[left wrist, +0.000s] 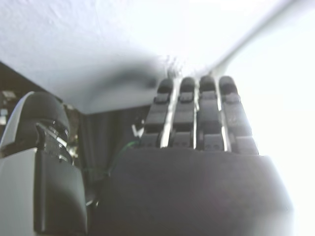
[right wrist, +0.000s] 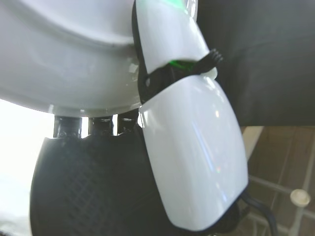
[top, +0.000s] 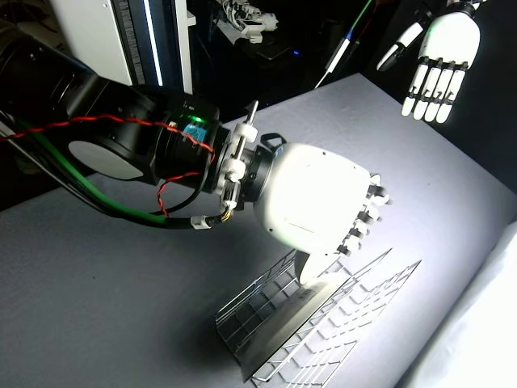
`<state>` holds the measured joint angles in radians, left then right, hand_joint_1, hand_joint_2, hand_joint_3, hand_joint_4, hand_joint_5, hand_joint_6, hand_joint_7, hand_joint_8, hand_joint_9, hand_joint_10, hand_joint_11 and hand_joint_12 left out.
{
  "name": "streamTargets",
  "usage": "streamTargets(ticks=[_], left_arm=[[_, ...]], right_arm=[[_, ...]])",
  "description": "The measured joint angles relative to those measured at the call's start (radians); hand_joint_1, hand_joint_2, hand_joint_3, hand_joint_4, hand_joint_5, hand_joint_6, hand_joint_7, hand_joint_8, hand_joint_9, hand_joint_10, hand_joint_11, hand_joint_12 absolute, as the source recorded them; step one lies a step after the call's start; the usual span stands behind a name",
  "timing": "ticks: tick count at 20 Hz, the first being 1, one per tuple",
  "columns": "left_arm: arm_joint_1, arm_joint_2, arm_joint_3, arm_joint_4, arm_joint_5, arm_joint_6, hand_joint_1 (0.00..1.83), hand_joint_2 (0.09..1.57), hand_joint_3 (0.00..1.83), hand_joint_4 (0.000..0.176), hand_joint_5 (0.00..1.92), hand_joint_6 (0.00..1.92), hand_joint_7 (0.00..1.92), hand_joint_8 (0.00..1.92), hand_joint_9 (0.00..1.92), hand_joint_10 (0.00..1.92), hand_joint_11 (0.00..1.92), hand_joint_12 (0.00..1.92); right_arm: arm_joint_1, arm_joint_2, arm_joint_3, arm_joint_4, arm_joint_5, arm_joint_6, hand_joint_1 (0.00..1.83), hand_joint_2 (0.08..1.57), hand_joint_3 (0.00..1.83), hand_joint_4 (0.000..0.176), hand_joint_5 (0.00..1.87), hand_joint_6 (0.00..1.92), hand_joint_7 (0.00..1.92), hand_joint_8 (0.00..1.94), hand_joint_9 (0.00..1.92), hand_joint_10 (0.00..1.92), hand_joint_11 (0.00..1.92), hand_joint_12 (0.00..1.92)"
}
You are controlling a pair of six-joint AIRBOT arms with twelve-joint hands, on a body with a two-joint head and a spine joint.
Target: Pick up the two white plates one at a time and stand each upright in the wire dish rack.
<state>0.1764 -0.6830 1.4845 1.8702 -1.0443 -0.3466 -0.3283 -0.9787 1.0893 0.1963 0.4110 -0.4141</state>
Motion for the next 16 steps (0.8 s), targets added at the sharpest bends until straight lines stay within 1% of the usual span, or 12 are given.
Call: streamTargets(ticks=[3, 4, 5, 6, 7, 10, 11, 12, 13, 14, 15, 16], left_arm=[[0.000, 0.000, 0.003, 0.000, -0.004, -0.001, 0.00, 1.10, 0.00, 0.000, 0.00, 0.00, 0.00, 0.00, 0.00, 0.00, 0.00, 0.00], [0.000, 0.000, 0.003, -0.001, -0.005, -0.001, 0.00, 1.11, 0.00, 0.000, 0.00, 0.00, 0.00, 0.00, 0.00, 0.00, 0.00, 0.00], [0.000, 0.000, 0.003, -0.001, -0.006, -0.002, 0.00, 1.10, 0.00, 0.000, 0.00, 0.00, 0.00, 0.00, 0.00, 0.00, 0.00, 0.00], [0.000, 0.000, 0.003, -0.001, -0.006, -0.003, 0.00, 1.10, 0.00, 0.000, 0.00, 0.00, 0.00, 0.00, 0.00, 0.00, 0.00, 0.00], [0.000, 0.000, 0.002, 0.000, -0.006, -0.003, 0.00, 1.11, 0.00, 0.000, 0.00, 0.00, 0.00, 0.00, 0.00, 0.00, 0.00, 0.00], [0.000, 0.000, 0.002, 0.000, -0.006, -0.003, 0.00, 1.10, 0.00, 0.000, 0.03, 0.01, 0.01, 0.00, 0.01, 0.00, 0.01, 0.01], [0.000, 0.000, 0.001, 0.000, -0.006, -0.003, 0.00, 1.10, 0.00, 0.000, 0.01, 0.00, 0.00, 0.00, 0.00, 0.00, 0.00, 0.00], [0.000, 0.000, -0.002, 0.002, -0.005, -0.003, 0.00, 1.10, 0.00, 0.000, 0.00, 0.00, 0.00, 0.00, 0.00, 0.00, 0.00, 0.00], [0.000, -0.001, -0.002, 0.002, -0.005, -0.003, 0.00, 1.11, 0.00, 0.000, 0.00, 0.00, 0.00, 0.00, 0.00, 0.00, 0.00, 0.00], [0.000, -0.001, -0.002, 0.002, -0.006, -0.003, 0.00, 1.11, 0.00, 0.000, 0.01, 0.00, 0.01, 0.00, 0.01, 0.00, 0.02, 0.01], [0.000, -0.001, -0.002, 0.002, -0.008, -0.003, 0.00, 1.11, 0.00, 0.000, 0.00, 0.00, 0.00, 0.00, 0.00, 0.00, 0.00, 0.00], [0.000, -0.001, -0.002, 0.003, -0.008, -0.003, 0.00, 1.11, 0.00, 0.000, 0.00, 0.00, 0.00, 0.00, 0.00, 0.00, 0.00, 0.00]], right_arm=[[-0.021, 0.000, 0.014, -0.019, 0.001, 0.000, 1.49, 1.13, 0.00, 0.000, 0.82, 1.16, 0.89, 0.96, 0.90, 1.09, 0.86, 1.52], [-0.030, 0.000, 0.022, -0.033, 0.003, 0.001, 1.49, 1.14, 0.00, 0.000, 0.81, 1.18, 0.88, 0.99, 0.88, 1.12, 0.84, 1.54], [-0.039, 0.000, 0.027, -0.034, 0.003, 0.002, 1.48, 1.15, 0.00, 0.000, 0.78, 1.25, 0.84, 1.02, 0.84, 1.18, 0.79, 1.58], [-0.043, -0.002, 0.033, -0.039, 0.001, 0.002, 1.48, 1.18, 0.00, 0.000, 0.74, 1.33, 0.78, 1.10, 0.79, 1.25, 0.75, 1.63], [-0.051, -0.004, 0.038, -0.051, 0.003, 0.003, 1.47, 1.20, 0.00, 0.000, 0.71, 1.36, 0.75, 1.11, 0.75, 1.31, 0.72, 1.71], [-0.065, -0.004, 0.045, -0.070, 0.004, 0.003, 1.47, 1.22, 0.00, 0.000, 0.65, 1.45, 0.71, 1.16, 0.69, 1.38, 0.67, 1.79], [-0.069, -0.005, 0.047, -0.081, 0.003, 0.003, 1.52, 1.26, 0.00, 0.000, 0.56, 1.46, 0.72, 0.61, 0.59, 1.41, 0.55, 1.86], [-0.070, -0.005, 0.047, -0.082, 0.003, 0.003, 1.71, 1.19, 0.00, 0.000, 0.59, 0.80, 0.78, 0.31, 0.62, 1.37, 0.58, 1.84], [-0.070, -0.005, 0.047, -0.084, 0.003, 0.005, 1.54, 1.16, 0.00, 0.000, 0.64, 0.42, 0.77, 0.14, 0.60, 0.75, 0.39, 1.41], [-0.070, -0.006, 0.047, -0.083, 0.003, 0.010, 1.49, 1.18, 0.00, 0.000, 0.67, 0.22, 0.75, 0.05, 0.63, 0.42, 0.32, 1.27], [-0.070, -0.008, 0.047, -0.087, 0.003, 0.012, 1.47, 1.16, 0.00, 0.000, 0.68, 0.10, 0.73, 0.01, 0.67, 0.25, 0.28, 1.24], [-0.070, -0.008, 0.047, -0.091, 0.003, 0.011, 1.46, 1.14, 0.00, 0.000, 0.67, 0.04, 0.70, 0.00, 0.68, 0.15, 0.26, 1.21]])
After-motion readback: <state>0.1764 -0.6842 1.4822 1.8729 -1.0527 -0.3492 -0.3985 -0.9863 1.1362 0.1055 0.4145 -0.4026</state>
